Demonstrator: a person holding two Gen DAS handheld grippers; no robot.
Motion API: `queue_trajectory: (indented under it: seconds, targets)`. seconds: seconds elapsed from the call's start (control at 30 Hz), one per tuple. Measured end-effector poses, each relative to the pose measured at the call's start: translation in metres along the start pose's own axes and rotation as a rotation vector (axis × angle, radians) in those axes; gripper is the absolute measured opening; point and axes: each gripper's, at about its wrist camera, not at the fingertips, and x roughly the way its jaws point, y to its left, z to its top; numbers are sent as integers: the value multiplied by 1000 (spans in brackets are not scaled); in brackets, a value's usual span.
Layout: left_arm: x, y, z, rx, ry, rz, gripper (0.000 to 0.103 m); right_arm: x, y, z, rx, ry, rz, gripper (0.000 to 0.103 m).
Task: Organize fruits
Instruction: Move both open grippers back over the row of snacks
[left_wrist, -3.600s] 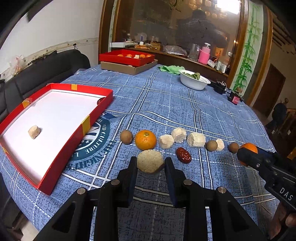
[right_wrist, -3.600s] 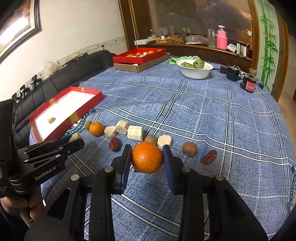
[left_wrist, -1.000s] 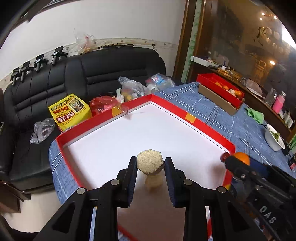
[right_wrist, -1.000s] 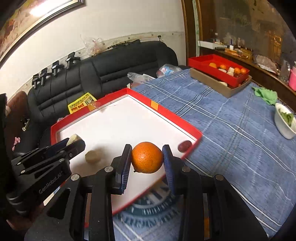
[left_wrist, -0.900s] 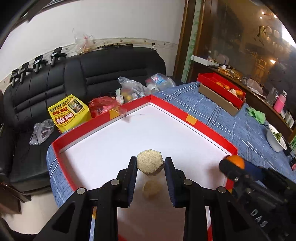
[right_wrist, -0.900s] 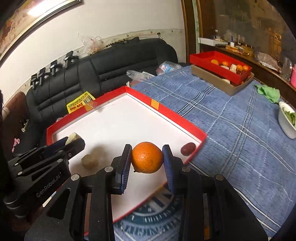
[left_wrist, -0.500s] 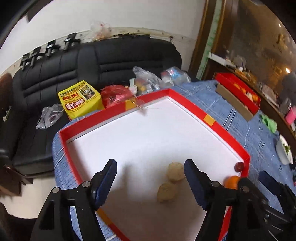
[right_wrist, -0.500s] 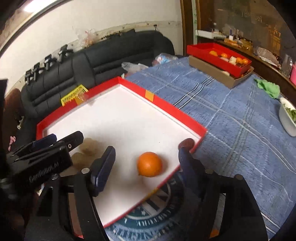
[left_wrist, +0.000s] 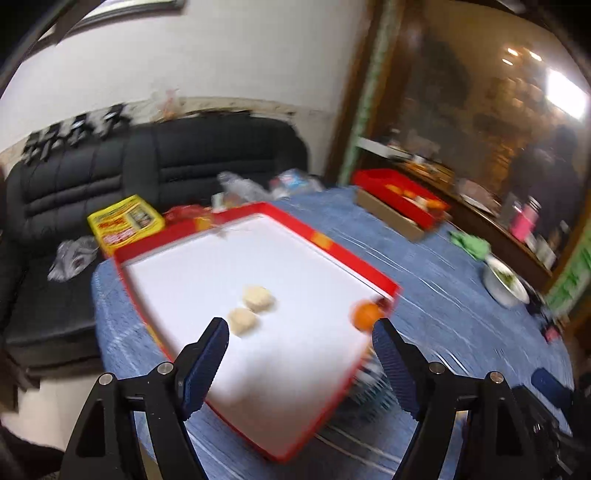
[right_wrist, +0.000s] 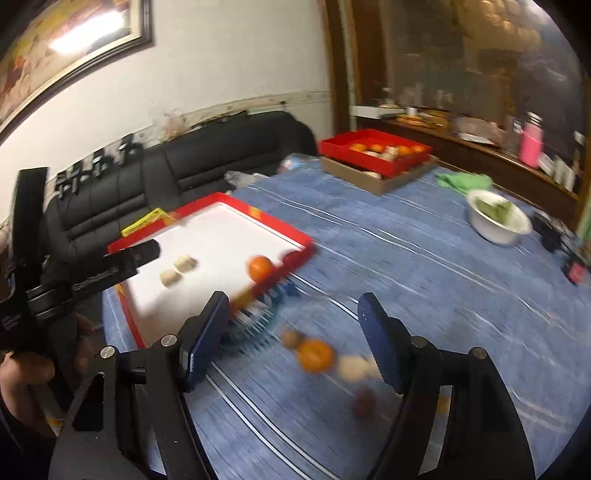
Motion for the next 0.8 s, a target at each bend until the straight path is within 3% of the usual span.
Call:
queue_trajectory:
  seconds: [0.17, 0.43, 0.57, 0.67, 0.8]
  targets:
    - [-8, -42, -37, 147, 32, -92, 78, -25, -39, -37, 51, 5, -111, 73]
    - [-2, -73, -67, 221, 100, -133, 78, -58, -129, -99, 269, 109, -275, 73]
    - [-1, -78, -74, 241, 121, -136, 78, -70, -156, -106, 329, 117, -321, 73]
    - [-1, -81, -77, 255, 126, -136, 78, -63, -167, -107, 349, 158, -305, 72]
    - [-1, -84, -79, 268, 130, -140, 78, -53, -169, -103, 327, 187, -329, 60]
